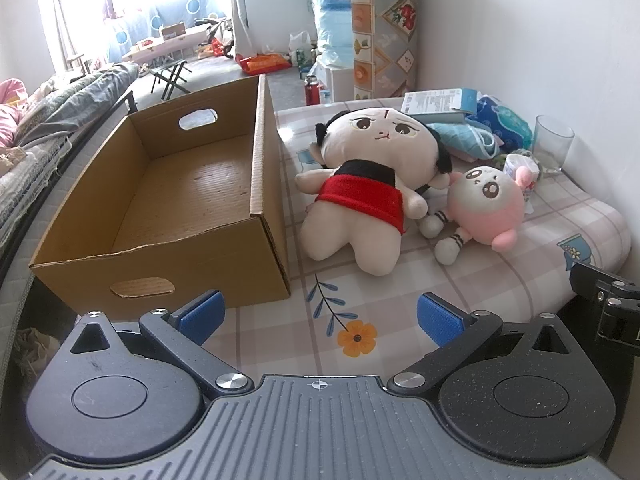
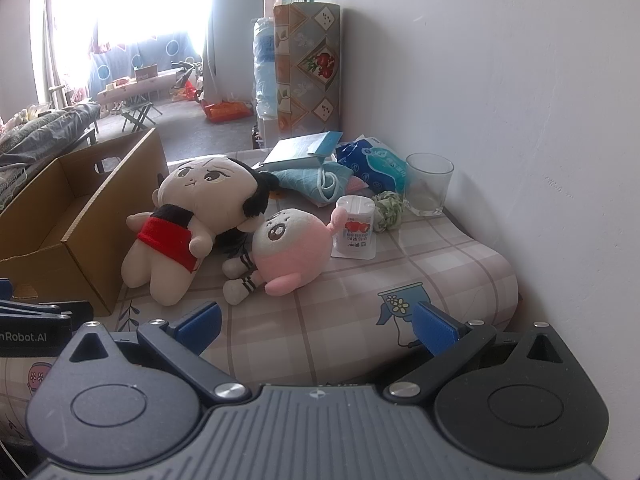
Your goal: Organize soft objects
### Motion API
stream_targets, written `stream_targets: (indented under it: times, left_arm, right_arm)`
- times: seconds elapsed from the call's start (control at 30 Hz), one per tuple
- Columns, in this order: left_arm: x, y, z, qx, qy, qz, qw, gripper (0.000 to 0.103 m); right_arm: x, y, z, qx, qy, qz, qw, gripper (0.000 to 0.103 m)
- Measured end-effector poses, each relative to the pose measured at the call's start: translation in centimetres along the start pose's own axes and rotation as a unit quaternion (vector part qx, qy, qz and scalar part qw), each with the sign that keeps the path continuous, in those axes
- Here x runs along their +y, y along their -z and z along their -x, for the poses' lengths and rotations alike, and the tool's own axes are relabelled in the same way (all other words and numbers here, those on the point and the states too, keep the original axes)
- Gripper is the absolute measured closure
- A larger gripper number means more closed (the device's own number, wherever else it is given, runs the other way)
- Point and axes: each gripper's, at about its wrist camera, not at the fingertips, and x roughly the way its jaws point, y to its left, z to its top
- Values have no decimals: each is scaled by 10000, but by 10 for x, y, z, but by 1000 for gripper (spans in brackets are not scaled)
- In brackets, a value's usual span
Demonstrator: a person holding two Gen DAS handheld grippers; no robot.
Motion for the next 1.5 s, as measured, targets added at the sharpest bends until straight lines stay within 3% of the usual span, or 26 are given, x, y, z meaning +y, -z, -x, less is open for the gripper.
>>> stream_targets:
  times: [0.7,0.93,1.13,1.3,1.5]
  left_arm:
    - [-1,-1,-6,-34,26,-87,10000,0]
    - [-11,-9,-11,-285,415,-196,9985,0]
    - [-32,-21,-19,-568,1214,-539,9895,0]
    - [-61,-32,-32,-854,1487,-1023,9799,3]
    - [-91,-46,-65,-569,1780,-1326,9734,9]
  right_arm:
    - [-5,0,-7,-17,88,-2,10000,0]
    - [-19,-1,-18,-300,52,63,9995,0]
    - [-49,-3,-37,-650,-509,-54,9966,0]
    - [-72,-10,-60,-892,-907,-441,9909,0]
    - [-99,-25,-99,-810,-1688,-1139,9757,3]
